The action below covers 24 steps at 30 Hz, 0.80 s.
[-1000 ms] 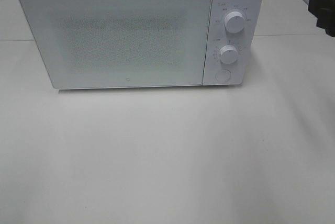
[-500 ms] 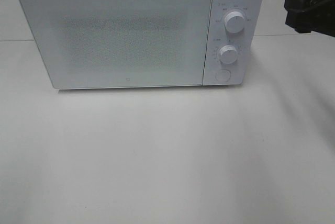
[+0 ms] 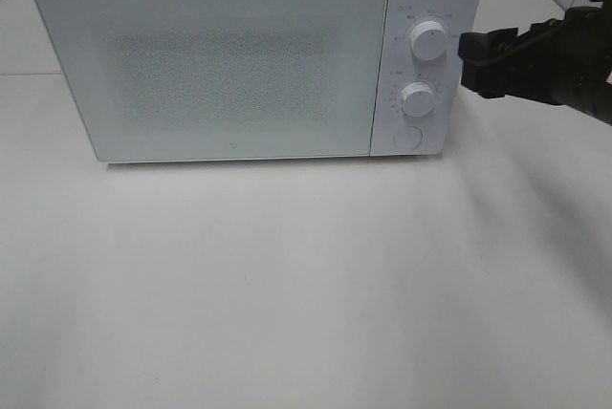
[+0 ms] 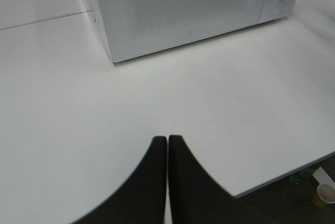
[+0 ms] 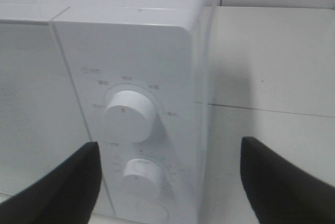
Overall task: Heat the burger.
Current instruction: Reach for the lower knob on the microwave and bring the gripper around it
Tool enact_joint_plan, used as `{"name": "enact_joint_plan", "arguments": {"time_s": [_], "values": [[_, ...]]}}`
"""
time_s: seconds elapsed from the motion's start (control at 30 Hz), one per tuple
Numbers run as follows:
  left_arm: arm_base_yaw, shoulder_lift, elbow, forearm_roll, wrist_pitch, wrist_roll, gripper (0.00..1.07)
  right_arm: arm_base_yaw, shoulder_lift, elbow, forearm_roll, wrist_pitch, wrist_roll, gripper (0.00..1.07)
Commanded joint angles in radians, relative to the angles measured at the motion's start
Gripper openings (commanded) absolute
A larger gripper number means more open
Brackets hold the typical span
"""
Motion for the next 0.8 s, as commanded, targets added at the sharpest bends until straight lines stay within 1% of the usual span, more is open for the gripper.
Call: {"name": "enact_joint_plan", "arguments": {"time_s": [0.03,0.07,0.1,0.13,0.2,0.23,0.3,0.4,0.43,0.63,0.8], "values": [[0.0,-0.018,0.003,-0.006,-0.01,-0.004,0.0,0.073,0.014,-0.004,0.093,-0.059,-0.011,0.68],[0.0,-0.018,0.003,-0.006,-0.01,-0.004,0.0,0.087,0.018,-0.004,0.114,-0.066,-0.02,0.68],[0.0,-0.018,0.003,-0.006,-0.01,-0.004,0.0,0.126,0.035,-0.004,0.176,-0.089,-0.044,0.68],[0.0,-0.018,0.003,-0.006,-0.01,-0.004,0.0,0.126,0.035,-0.004,0.176,-0.089,-0.044,0.68],[0.0,-0.018,0.003,-0.006,-0.01,-0.004,0.0,0.184,0.079,-0.004,0.251,-0.148,-0.101,0.67],[0.0,-0.018,0.003,-0.006,-0.01,-0.004,0.0,0.184,0.079,-0.004,0.251,-0.148,-0.101,0.67],[0.0,-0.018,0.003,-0.006,-0.01,-0.004,0.0,0.235,0.138,-0.004,0.297,-0.243,-0.186,0.67],[0.0,-0.018,0.003,-0.006,-0.01,-0.004,0.0,0.248,0.159,-0.004,0.3,-0.28,-0.215,0.67],[0.0,-0.018,0.003,-0.006,-0.01,-0.004,0.0,0.259,0.193,-0.004,0.299,-0.331,-0.261,0.67],[0.0,-0.018,0.003,-0.006,-0.01,-0.004,0.0,0.256,0.259,-0.004,0.307,-0.4,-0.257,0.67],[0.0,-0.018,0.003,-0.006,-0.01,-0.004,0.0,0.256,0.301,-0.004,0.361,-0.474,-0.25,0.67]]}}
